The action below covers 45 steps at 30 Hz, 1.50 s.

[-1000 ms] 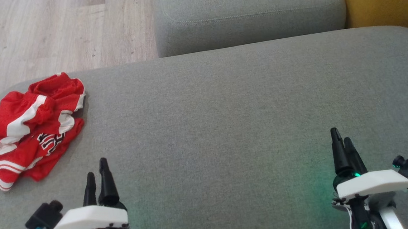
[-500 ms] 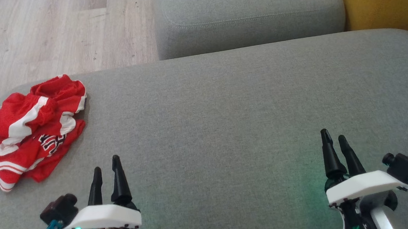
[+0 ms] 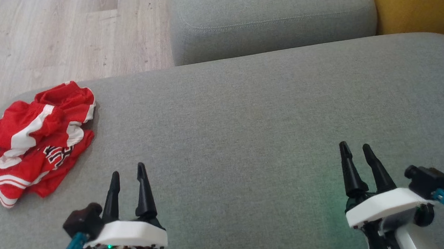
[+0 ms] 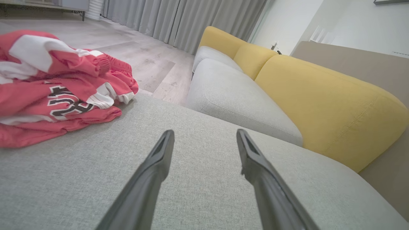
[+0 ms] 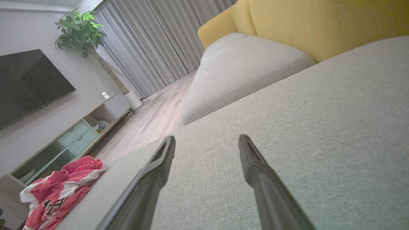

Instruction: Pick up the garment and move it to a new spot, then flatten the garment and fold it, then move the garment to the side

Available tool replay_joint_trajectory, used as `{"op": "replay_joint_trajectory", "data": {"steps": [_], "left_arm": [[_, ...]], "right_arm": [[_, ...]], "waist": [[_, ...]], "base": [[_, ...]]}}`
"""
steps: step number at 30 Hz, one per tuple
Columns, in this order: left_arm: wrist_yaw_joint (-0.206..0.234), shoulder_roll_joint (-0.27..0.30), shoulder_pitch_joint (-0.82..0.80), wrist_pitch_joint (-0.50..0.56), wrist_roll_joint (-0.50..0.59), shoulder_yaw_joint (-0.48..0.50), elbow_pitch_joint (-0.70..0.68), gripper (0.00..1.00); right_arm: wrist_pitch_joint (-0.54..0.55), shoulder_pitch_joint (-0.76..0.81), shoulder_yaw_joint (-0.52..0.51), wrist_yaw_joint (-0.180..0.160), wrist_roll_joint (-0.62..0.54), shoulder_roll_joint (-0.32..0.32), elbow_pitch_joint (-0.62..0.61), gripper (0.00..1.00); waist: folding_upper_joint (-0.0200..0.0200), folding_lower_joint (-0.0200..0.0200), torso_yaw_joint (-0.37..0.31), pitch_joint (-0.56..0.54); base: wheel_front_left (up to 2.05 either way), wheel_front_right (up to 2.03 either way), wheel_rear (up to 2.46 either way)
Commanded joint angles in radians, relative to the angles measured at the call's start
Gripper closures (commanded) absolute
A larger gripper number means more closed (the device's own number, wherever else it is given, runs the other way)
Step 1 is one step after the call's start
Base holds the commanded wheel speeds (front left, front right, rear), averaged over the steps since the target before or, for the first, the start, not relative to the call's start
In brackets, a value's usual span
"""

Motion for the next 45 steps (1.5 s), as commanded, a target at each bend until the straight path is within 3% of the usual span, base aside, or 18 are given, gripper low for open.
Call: {"op": "replay_joint_trajectory", "data": {"steps": [1, 38, 45], "left_arm": [[0.013, 0.005, -0.058, -0.015, 0.040, 0.010, -0.035, 0.00], [0.090, 0.007, -0.103, -0.124, 0.444, -0.059, 0.049, 0.00], [0.092, 0.007, -0.107, -0.125, 0.441, -0.056, 0.060, 0.00]], "right_arm": [[-0.018, -0.060, 0.025, 0.006, -0.042, -0.007, -0.034, 0.00], [-0.127, -0.072, 0.013, 0.008, -0.522, -0.010, 0.030, 0.00], [-0.128, -0.070, 0.008, 0.008, -0.518, -0.010, 0.035, 0.00]], "waist": [[0.0000, 0.0000, 0.001, 0.000], [0.0000, 0.0000, 0.011, -0.009], [0.0000, 0.0000, 0.012, -0.010]], "base": [[0.00, 0.00, 0.00], [0.00, 0.00, 0.00], [0.00, 0.00, 0.00]]}}
